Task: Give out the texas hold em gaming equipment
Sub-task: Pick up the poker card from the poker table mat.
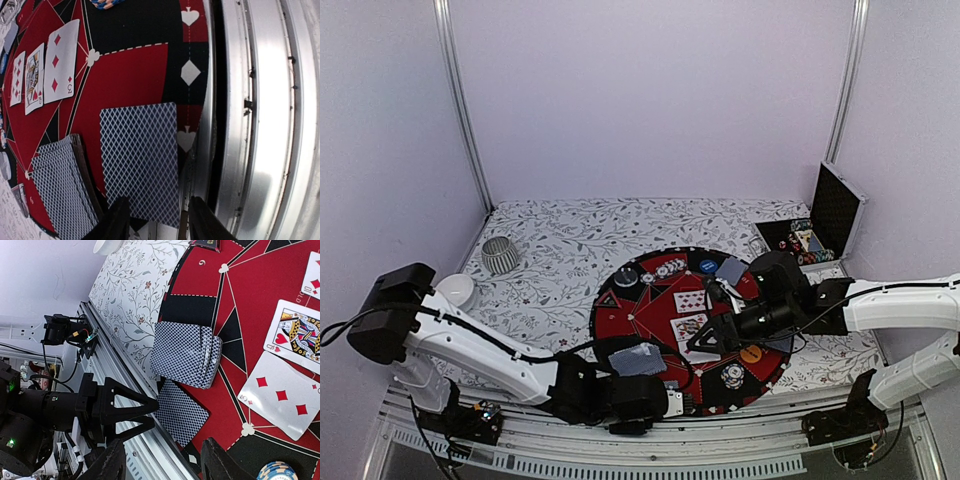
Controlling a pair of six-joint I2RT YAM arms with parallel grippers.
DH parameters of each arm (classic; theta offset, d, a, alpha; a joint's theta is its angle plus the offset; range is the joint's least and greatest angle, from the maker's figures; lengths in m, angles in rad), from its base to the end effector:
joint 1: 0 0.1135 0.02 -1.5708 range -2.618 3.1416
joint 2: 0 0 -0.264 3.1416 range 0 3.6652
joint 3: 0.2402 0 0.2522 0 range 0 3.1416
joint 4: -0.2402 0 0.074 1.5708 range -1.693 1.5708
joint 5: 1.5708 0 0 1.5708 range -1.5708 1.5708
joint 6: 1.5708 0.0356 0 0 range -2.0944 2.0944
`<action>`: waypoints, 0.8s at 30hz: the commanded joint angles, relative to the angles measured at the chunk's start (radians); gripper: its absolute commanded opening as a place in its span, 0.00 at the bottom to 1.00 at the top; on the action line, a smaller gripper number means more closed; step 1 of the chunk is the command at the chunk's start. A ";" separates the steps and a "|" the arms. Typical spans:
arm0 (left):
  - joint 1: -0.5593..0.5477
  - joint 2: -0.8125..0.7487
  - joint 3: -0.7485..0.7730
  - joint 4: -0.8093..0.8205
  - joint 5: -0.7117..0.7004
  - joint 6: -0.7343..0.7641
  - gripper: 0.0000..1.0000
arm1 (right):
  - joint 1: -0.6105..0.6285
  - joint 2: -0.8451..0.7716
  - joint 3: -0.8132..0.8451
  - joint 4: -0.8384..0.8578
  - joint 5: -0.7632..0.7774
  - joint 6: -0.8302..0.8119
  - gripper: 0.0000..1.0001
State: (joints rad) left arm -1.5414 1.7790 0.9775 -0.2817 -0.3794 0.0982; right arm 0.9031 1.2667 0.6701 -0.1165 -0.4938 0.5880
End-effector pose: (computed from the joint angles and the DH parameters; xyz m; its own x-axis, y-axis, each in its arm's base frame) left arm 0.0231 -0.3377 0.1430 0.0647 0.8985 -0.4342 0.9215 0.1132 0.3716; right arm 0.1459 0.2122 0.2085 -0.8437 -0.2811 -0.4573 -0.5353 0.5044 0.6775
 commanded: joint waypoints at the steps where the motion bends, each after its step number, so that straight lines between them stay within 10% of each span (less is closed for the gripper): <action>1: 0.030 0.013 -0.005 0.010 -0.007 0.001 0.42 | 0.008 0.020 -0.007 0.042 -0.029 0.011 0.53; 12: 0.048 0.022 -0.008 0.001 0.075 0.046 0.51 | 0.009 0.015 0.020 0.022 -0.024 -0.003 0.52; 24: 0.074 0.046 0.018 -0.036 0.051 0.050 0.31 | 0.009 0.002 0.024 0.016 -0.024 -0.009 0.51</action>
State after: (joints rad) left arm -1.4891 1.8271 0.9840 -0.3008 -0.3340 0.1459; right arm 0.9043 1.2785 0.6704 -0.1036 -0.5106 0.5873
